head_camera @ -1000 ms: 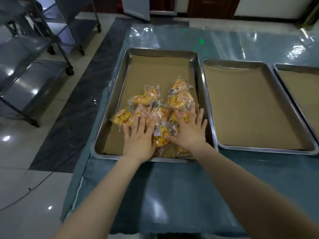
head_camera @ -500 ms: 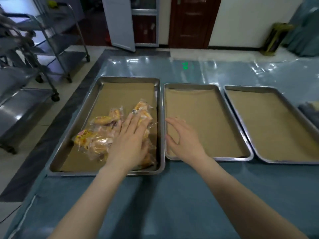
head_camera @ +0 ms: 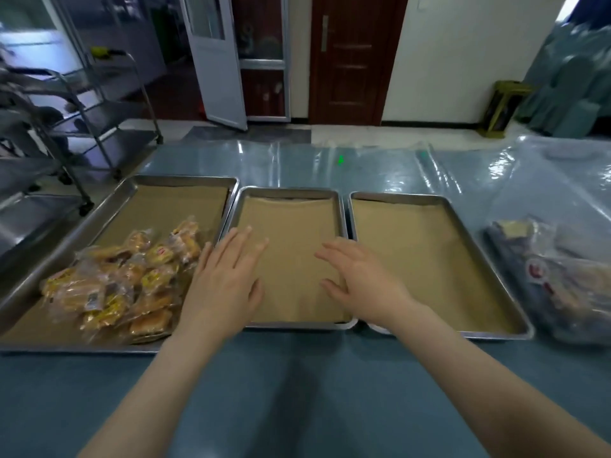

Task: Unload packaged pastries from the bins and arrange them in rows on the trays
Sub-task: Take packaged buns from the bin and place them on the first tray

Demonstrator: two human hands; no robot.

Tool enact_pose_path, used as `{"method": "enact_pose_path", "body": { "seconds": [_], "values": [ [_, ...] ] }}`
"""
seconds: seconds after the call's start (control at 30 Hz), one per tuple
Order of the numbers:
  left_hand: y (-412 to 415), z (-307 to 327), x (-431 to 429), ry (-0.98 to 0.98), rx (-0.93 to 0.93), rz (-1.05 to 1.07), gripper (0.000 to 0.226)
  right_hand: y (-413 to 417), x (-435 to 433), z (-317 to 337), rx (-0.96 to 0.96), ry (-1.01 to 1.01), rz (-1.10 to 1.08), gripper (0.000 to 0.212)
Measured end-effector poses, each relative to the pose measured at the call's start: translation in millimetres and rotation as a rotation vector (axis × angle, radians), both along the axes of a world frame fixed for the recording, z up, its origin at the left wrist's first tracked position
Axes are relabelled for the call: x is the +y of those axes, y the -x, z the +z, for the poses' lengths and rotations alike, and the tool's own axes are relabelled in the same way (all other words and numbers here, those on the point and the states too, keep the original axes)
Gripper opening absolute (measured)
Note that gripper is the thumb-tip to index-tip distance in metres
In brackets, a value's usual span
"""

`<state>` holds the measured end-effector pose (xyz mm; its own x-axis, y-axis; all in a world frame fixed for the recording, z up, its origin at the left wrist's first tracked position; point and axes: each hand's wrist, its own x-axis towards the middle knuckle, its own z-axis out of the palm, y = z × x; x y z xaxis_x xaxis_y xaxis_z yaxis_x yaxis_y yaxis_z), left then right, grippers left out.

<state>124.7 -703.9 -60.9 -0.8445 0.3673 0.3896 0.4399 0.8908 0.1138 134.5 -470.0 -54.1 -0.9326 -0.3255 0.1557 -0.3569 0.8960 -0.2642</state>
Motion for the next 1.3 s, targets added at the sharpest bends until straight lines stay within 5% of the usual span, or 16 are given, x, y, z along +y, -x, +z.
{"method": "enact_pose_path", "body": {
  "seconds": [0.47,0.73,1.03,1.3],
  "values": [
    [28,13,202,-0.078,-0.018,0.057,0.058,18,224,12,0.027,-0.269,0.096,0.05],
    [9,23,342,-0.311,-0.097,0.12,0.053,23,360,52,0.055,-0.145,0.123,0.047],
    [5,44,459,-0.429,-0.107,-0.115,0.046,-12,493,56,-0.076,-0.059,-0.118,0.056],
    [-3,43,541,-0.614,-0.365,-0.34,0.048,-18,598,32,-0.261,-0.179,-0.295,0.056]
  ]
}}
